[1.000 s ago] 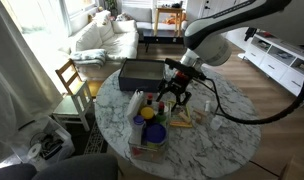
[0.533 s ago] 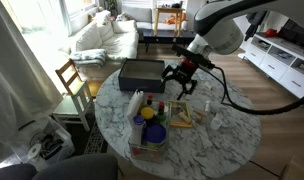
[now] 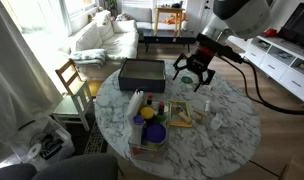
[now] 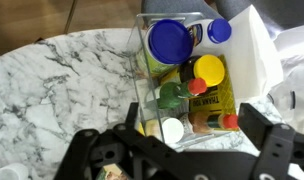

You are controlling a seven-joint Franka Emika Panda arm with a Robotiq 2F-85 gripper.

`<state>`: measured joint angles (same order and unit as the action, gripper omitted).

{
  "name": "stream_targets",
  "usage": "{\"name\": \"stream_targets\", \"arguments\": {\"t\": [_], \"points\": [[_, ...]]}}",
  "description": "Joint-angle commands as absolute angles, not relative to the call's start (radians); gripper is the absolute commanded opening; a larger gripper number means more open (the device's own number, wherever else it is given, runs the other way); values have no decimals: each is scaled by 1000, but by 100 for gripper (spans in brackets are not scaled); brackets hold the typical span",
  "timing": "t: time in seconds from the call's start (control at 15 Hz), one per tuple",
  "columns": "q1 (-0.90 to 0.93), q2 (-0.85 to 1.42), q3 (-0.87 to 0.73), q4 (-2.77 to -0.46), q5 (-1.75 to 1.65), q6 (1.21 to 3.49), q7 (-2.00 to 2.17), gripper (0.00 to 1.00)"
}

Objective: Take the block off the green bottle then put the green bottle in the clear box

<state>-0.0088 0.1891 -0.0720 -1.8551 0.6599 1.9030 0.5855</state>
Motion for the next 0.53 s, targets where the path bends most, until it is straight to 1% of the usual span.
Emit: {"name": "stream_targets", "arguments": {"t": [0.0,0.47], "points": [[-15,58,-62,-1966,596,1938,430,100],[-19,-73,-56,-2060,622,2028,132,100]]}}
